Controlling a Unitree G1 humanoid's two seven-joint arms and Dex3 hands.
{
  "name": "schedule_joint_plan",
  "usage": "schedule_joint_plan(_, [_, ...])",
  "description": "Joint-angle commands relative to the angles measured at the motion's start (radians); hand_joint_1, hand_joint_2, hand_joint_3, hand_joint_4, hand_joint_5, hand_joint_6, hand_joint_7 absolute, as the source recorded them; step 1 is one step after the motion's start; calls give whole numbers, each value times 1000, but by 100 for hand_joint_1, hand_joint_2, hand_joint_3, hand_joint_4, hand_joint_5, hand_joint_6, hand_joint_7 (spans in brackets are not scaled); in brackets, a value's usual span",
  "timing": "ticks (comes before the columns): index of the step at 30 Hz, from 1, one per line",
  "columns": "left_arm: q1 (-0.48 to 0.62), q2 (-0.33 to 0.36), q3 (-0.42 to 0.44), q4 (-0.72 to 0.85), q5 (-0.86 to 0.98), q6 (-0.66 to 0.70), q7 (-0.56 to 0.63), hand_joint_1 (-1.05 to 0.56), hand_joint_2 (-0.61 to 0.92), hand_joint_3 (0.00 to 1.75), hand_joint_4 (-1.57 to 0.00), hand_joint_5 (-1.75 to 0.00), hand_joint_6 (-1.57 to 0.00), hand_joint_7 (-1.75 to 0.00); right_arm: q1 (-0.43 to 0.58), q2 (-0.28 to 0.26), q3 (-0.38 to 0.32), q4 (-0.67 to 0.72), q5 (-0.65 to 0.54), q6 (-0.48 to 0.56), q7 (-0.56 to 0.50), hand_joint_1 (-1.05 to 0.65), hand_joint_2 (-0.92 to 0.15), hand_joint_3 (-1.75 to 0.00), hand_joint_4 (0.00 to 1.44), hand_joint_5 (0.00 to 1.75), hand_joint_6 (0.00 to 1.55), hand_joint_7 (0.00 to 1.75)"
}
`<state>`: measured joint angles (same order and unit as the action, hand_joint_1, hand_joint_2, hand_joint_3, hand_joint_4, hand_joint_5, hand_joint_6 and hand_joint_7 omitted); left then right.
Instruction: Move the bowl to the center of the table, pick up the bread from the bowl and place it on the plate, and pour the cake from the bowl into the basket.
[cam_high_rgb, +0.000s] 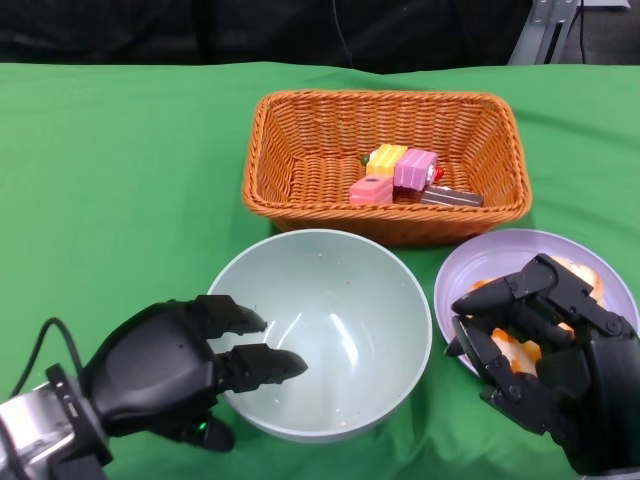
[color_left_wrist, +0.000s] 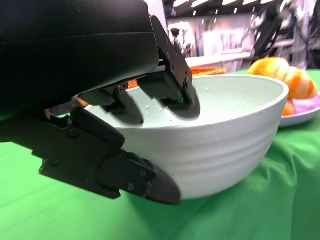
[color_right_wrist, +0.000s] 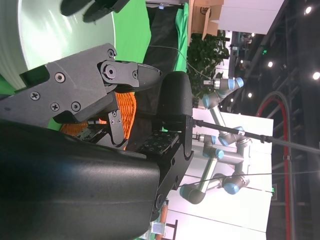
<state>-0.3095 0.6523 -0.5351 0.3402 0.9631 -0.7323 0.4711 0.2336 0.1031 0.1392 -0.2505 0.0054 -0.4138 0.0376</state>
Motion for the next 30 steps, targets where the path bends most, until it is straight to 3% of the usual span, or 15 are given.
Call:
schedule_joint_plan(1, [46,37,43,-69,-59,13,-102,-104,92,25,-15,0,-20,0,1,-7,-4,2,8,-15,0,-20,-78,-44,70,147,68,114])
schedule_joint_plan(9, [103,32,112,-140,-184,9,-270,-105,92,28,0,0,-2,0,4,-7,-3,2,3,-18,-2,-21,-78,-45,71,147,68,115])
schedule_joint_plan(11, [101,17,124,-116,-252,-19,-304,-105,92,44,0,0,0,0,2,-8,-3,7,6,-21,1,-19,-78,-46,71,147,67,117])
schedule_joint_plan(14, [114,-45,156,-57,-402,-68,-312,-105,92,56,0,0,-3,-1,3,-11,-4,8,6,-19,3,-19,-77,-48,70,148,67,118])
schedule_joint_plan(16, [124,-121,175,-5,-603,-120,-346,-99,92,47,-12,-6,-15,-5,4,-11,-5,11,7,-20,3,-19,-76,-49,70,148,66,119])
schedule_joint_plan(17, [127,-167,183,17,-726,-142,-374,-66,91,32,-37,-17,-36,-10,4,-9,-5,12,9,-21,2,-20,-75,-49,70,148,66,119])
schedule_joint_plan(20, [126,-280,204,51,-1003,-157,-466,-34,92,23,-70,-28,-68,-14,2,-7,-8,25,8,-32,1,-21,-75,-50,71,148,66,118])
schedule_joint_plan(21, [125,-312,213,54,-1071,-150,-494,-24,92,23,-76,-56,-83,-22,1,-8,-10,31,8,-36,2,-21,-74,-50,71,148,66,118])
schedule_joint_plan(22, [125,-333,222,55,-1115,-144,-520,-20,92,25,-72,-77,-88,-27,1,-8,-11,34,8,-38,2,-22,-74,-50,71,148,66,118])
schedule_joint_plan(24, [126,-367,246,30,-1203,-104,-575,-17,92,27,-70,-102,-93,-37,1,-9,-11,39,10,-36,4,-22,-74,-50,71,148,66,118])
schedule_joint_plan(26, [133,-403,275,-27,-1322,-14,-647,-16,92,31,-71,-134,-85,-86,1,-12,-13,48,15,-40,10,-21,-74,-51,70,149,65,119])
schedule_joint_plan(30, [157,-430,328,-128,-1481,192,-779,-12,92,41,-74,-151,-83,-109,-5,-20,-20,79,34,-68,28,-20,-74,-51,69,150,65,120])
